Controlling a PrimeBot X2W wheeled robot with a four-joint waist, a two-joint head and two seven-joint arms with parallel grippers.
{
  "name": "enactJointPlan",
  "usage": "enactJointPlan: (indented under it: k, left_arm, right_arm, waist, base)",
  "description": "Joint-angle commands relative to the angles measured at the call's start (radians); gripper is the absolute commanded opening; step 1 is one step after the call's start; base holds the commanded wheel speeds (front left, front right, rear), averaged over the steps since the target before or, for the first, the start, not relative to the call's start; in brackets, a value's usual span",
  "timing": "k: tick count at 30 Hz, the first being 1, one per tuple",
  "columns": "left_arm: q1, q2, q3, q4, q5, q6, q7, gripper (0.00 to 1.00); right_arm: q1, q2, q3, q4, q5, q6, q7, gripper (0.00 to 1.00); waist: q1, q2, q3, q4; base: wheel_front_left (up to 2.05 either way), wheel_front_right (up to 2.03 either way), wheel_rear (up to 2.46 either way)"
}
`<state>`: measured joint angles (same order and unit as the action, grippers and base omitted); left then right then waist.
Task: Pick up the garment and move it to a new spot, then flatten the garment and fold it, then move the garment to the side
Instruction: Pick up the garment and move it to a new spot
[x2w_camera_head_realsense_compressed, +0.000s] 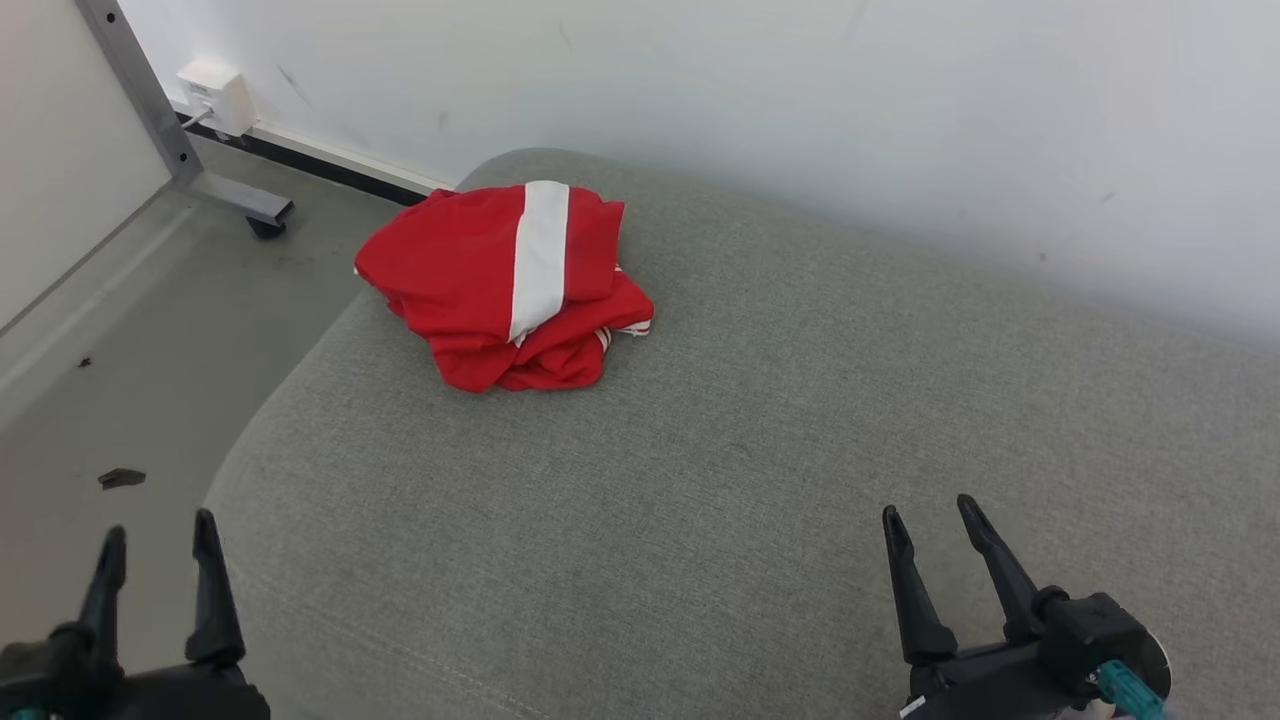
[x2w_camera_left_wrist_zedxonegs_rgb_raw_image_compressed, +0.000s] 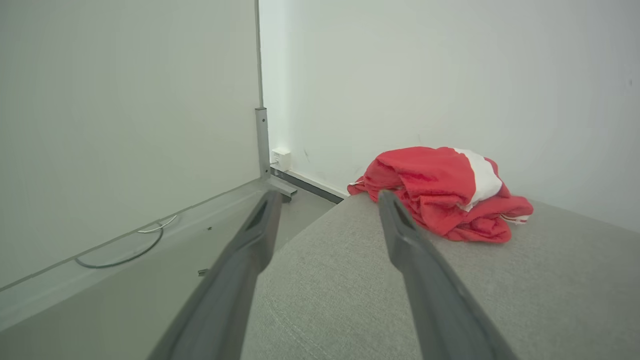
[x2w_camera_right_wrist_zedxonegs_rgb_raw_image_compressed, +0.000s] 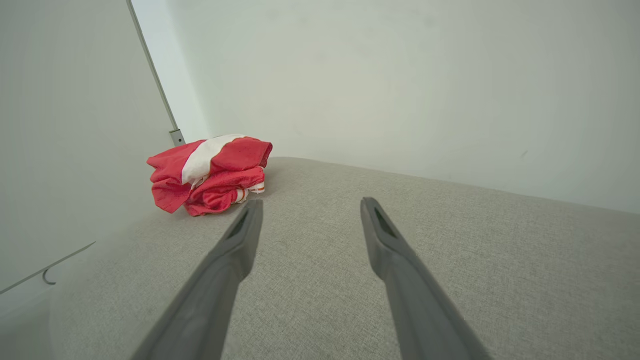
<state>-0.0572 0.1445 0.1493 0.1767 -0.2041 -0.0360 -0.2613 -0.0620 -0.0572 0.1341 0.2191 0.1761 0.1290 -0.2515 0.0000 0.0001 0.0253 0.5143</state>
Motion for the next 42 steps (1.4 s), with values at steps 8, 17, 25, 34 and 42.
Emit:
enactJointPlan:
  k: [8, 17, 25, 34, 42]
  left_arm:
    - [-0.196, 0.049, 0.037, 0.015, -0.056, -0.035, -0.003, 1.00]
    - [-0.536, 0.191, 0.056, 0.057, -0.102, -0.064, 0.047, 1.00]
    - [-0.757, 0.359, 0.035, 0.233, -0.137, -0.085, 0.164, 1.00]
    - [-0.809, 0.433, -0.031, 0.482, -0.213, -0.094, 0.282, 1.00]
    - [-0.784, 0.451, -0.121, 0.622, -0.309, -0.093, 0.465, 1.00]
  right_arm:
    - [-0.061, -0.036, -0.059, -0.061, -0.046, 0.003, 0.016, 1.00]
    - [-0.136, -0.057, -0.159, -0.140, -0.084, 0.003, 0.016, 1.00]
    - [-0.150, -0.035, -0.255, -0.190, -0.095, 0.003, -0.002, 1.00]
    - [-0.139, -0.018, -0.280, -0.209, -0.099, 0.003, -0.010, 1.00]
    - [-0.131, -0.014, -0.278, -0.211, -0.108, 0.003, -0.012, 1.00]
  waist:
    - [0.0000, -0.0001, 0.167, -0.149]
    - [0.0000, -0.0001, 0.375, -0.347]
    - [0.0000, -0.0001, 0.485, -0.498]
    - [0.0000, -0.0001, 0.510, -0.544]
    - [0.0000, -0.0001, 0.489, -0.536]
  base:
    - [0.00, 0.00, 0.00]
    - [0.00, 0.00, 0.00]
    - [0.00, 0.00, 0.00]
    - [0.00, 0.00, 0.00]
    - [0.00, 0.00, 0.00]
